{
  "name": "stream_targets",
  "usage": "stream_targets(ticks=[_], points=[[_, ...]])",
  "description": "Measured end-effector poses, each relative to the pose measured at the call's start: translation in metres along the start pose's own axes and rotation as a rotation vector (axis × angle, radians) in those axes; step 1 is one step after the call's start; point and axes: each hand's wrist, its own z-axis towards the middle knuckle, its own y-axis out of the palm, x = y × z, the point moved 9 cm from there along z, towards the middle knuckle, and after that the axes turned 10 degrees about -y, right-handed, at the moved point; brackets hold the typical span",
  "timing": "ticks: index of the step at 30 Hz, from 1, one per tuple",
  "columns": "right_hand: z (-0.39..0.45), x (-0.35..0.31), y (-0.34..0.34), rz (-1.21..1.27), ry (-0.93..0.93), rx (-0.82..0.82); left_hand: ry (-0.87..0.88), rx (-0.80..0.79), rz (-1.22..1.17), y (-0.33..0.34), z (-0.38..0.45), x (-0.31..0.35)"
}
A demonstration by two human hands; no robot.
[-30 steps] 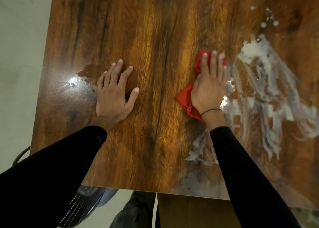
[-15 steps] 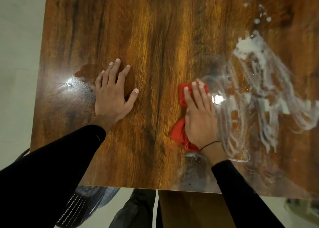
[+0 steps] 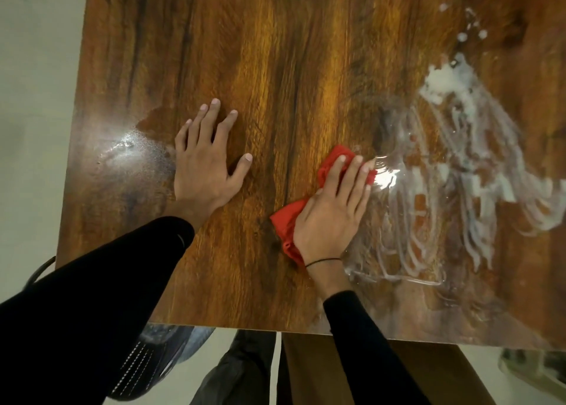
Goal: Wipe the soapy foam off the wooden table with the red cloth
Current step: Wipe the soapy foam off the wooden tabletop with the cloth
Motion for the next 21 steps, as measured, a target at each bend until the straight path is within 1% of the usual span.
stream_targets(ticks=[2, 4, 6, 7, 9, 12, 14, 17, 19, 20, 21], points=[[-0.005, -0.027, 0.009, -0.002, -0.177, -0.058, 0.001, 0.002, 0.001, 0.000, 0.000, 0.000], [0.009, -0.047, 0.012, -0.007, -0.342, -0.077, 0.001, 0.006, 0.001, 0.000, 0.000, 0.000], [0.036, -0.058, 0.013, -0.005, -0.441, -0.073, 0.000, 0.008, 0.000, 0.000, 0.000, 0.000], [0.053, -0.060, 0.012, -0.009, -0.457, -0.064, -0.001, 0.008, 0.000, 0.000, 0.000, 0.001], [0.088, -0.051, 0.008, -0.025, -0.420, -0.028, -0.001, 0.010, 0.002, 0.001, -0.001, 0.001], [0.125, -0.016, 0.000, -0.024, -0.278, 0.009, 0.000, 0.012, 0.006, 0.001, -0.001, 0.000], [0.127, 0.012, -0.006, -0.025, -0.166, 0.021, -0.002, 0.008, 0.012, 0.001, -0.001, -0.001], [0.100, 0.034, -0.013, -0.041, -0.033, 0.035, -0.004, 0.003, 0.016, 0.001, -0.001, 0.000], [0.074, 0.027, -0.014, -0.026, -0.041, 0.030, -0.002, 0.006, 0.018, 0.000, 0.000, 0.000], [0.062, 0.017, -0.011, -0.012, -0.098, 0.010, -0.003, 0.005, 0.020, 0.000, -0.001, 0.000], [0.050, 0.004, -0.007, -0.004, -0.192, -0.023, -0.004, 0.003, 0.022, 0.000, 0.000, 0.000]])
